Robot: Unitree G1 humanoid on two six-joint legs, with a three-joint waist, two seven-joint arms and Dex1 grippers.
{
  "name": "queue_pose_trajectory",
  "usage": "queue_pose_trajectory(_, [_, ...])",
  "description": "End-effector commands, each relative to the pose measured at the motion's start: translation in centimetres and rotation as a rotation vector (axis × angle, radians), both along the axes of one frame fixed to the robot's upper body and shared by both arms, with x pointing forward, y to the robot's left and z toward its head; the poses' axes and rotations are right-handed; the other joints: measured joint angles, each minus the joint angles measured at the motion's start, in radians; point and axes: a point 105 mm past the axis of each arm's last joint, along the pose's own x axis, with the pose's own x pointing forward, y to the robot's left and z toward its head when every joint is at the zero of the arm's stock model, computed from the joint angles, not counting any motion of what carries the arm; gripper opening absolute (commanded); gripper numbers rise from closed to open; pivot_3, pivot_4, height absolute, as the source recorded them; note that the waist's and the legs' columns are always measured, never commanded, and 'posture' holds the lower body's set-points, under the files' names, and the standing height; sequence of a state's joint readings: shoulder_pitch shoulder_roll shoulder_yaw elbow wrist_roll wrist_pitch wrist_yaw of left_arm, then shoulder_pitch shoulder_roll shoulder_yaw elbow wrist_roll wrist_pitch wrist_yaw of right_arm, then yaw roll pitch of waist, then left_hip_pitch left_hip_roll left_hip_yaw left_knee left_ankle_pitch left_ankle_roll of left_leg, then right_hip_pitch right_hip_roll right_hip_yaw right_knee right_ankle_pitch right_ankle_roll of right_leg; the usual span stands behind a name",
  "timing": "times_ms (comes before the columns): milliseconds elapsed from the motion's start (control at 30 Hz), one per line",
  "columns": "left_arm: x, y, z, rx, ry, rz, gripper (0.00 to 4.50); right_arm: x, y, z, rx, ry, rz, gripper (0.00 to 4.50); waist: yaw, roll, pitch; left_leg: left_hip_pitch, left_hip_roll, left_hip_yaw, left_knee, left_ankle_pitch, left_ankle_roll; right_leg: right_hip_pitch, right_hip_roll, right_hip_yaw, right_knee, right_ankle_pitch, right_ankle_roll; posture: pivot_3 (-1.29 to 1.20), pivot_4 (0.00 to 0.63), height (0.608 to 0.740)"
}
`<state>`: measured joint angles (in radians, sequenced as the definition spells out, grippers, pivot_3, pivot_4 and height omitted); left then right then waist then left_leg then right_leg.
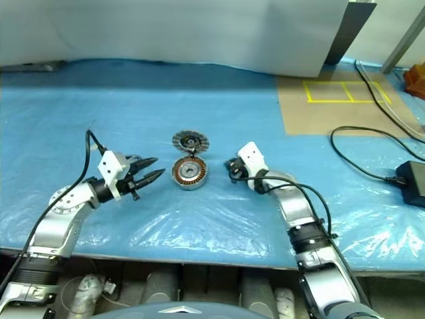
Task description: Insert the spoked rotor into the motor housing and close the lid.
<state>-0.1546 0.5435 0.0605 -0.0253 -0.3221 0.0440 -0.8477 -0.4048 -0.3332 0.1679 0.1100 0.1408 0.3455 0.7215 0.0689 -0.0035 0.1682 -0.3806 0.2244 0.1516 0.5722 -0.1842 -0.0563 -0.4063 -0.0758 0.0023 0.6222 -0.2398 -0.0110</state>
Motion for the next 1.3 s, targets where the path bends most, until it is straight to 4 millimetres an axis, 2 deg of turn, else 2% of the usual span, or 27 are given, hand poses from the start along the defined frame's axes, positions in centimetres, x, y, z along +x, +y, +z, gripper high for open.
queue_pose_trajectory(33, [-0.9,-0.1,2.2,-0.025,-0.063,-0.045,1.94,-2.4,1.7,3.6,0.057,-0.043,0.198,0.54,-0.001,0.000,0.000,0.000,0.000,0.000,0.000,0.000,0.000,0.000,0.000,0.000,0.000,0.000,0.000,0.00,0.150,0.740])
queue_pose_trajectory(167, [-1.8,-0.1,1.3,0.052,-0.051,-0.079,1.94,-2.7,2.5,4.1,0.030,-0.031,0.274,0.54,-0.002,0.000,0.000,0.001,0.000,0.000,-0.001,0.000,0.000,0.000,0.000,0.000,0.000,-0.001,-0.001,0.00,0.150,0.740])
queue_pose_trajectory(300, [-2.4,-0.2,1.2,0.067,-0.050,-0.089,1.94,-2.2,4.4,3.9,0.027,-0.018,0.342,0.54,-0.003,0.000,0.000,0.001,0.000,0.001,0.000,0.000,0.000,0.000,0.000,0.000,0.000,-0.002,-0.004,0.00,0.150,0.740])
queue_pose_trajectory(467, [-3.2,-0.8,1.1,0.070,-0.060,-0.082,1.94,-0.2,6.5,3.5,0.015,-0.032,0.332,0.54,-0.004,0.000,0.000,0.001,0.000,0.001,0.000,0.000,0.000,0.000,0.000,0.000,0.000,-0.003,-0.004,0.00,0.150,0.740])
queue_pose_trajectory(600, [-3.4,-1.1,0.6,0.064,-0.051,-0.068,1.94,0.0,7.6,3.2,-0.005,-0.032,0.366,0.54,0.000,0.000,0.000,0.000,0.000,0.001,0.000,0.000,0.000,0.000,0.000,0.000,0.000,-0.003,-0.004,0.00,0.150,0.740])
queue_pose_trajectory(1000, [-3.3,-2.2,0.5,0.050,-0.065,-0.035,1.94,0.3,8.7,2.4,-0.051,0.001,0.395,0.54,-0.002,0.000,0.000,-0.001,0.001,0.001,0.000,0.000,0.000,-0.001,0.000,-0.001,0.000,-0.003,-0.004,0.00,0.150,0.740])
queue_pose_trajectory(1300, [-3.4,-3.1,1.5,0.080,-0.087,-0.037,1.94,0.3,8.5,1.9,-0.086,0.008,0.405,0.54,-0.002,0.000,0.000,-0.001,0.001,0.001,0.000,0.000,0.000,-0.001,0.000,-0.001,0.001,-0.002,-0.004,0.00,0.150,0.740])
